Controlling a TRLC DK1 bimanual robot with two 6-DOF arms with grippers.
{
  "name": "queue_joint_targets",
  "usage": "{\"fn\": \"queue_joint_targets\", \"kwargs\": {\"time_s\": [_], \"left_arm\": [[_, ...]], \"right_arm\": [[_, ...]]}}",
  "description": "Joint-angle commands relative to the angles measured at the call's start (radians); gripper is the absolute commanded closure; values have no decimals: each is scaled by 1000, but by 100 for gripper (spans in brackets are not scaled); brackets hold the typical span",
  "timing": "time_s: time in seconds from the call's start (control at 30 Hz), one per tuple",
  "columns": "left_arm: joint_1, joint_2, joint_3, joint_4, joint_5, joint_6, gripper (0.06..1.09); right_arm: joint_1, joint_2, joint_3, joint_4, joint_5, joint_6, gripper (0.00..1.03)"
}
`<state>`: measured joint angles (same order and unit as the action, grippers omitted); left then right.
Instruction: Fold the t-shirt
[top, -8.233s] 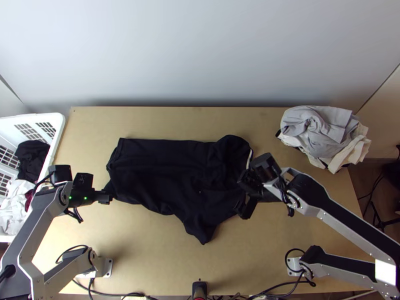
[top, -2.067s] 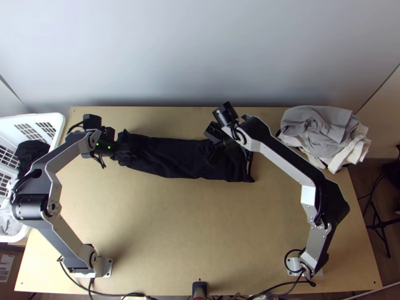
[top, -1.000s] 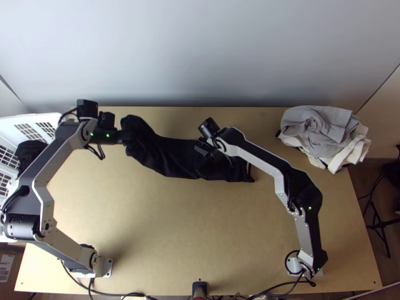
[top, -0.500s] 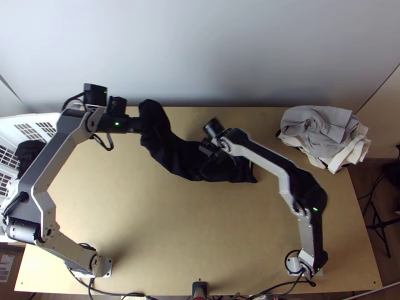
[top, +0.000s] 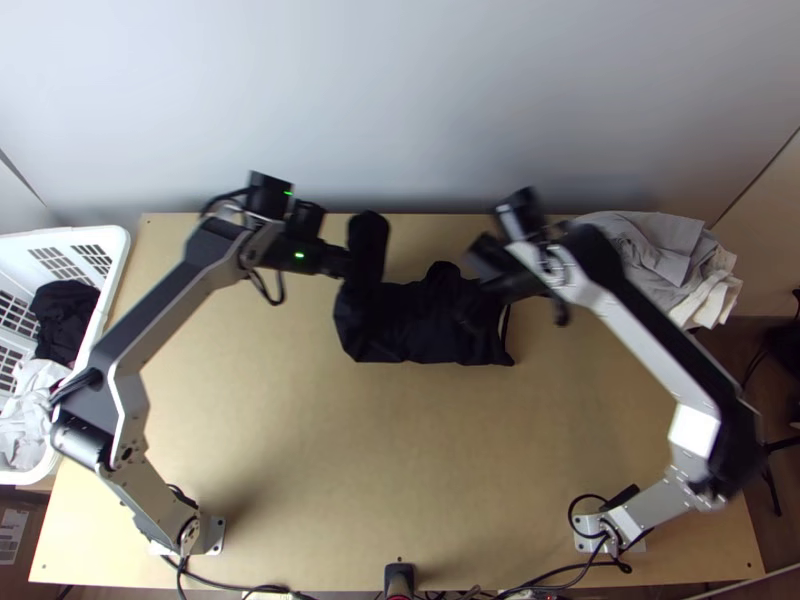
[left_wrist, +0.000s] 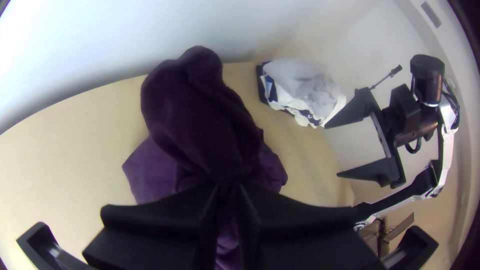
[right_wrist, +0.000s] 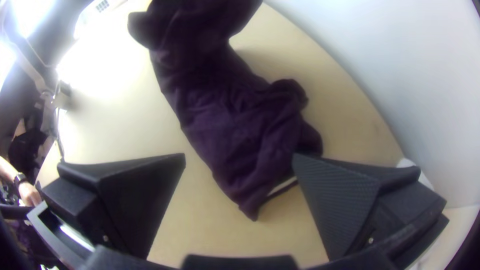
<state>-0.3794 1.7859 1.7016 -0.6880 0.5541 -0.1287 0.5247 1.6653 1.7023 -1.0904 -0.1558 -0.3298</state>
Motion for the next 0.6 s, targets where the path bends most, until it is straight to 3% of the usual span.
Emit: {"fn": "queue_joint_targets", "kwargs": {"time_s": [0.0, 0.57], "left_arm": [[-136, 107, 63, 74, 1, -22, 105], [-279, 392, 244, 234, -3, -91, 105]], "right_arm": [[-129, -153, -92, -48, -2, 14, 3], [-169, -253, -248, -49, -2, 20, 3]]}}
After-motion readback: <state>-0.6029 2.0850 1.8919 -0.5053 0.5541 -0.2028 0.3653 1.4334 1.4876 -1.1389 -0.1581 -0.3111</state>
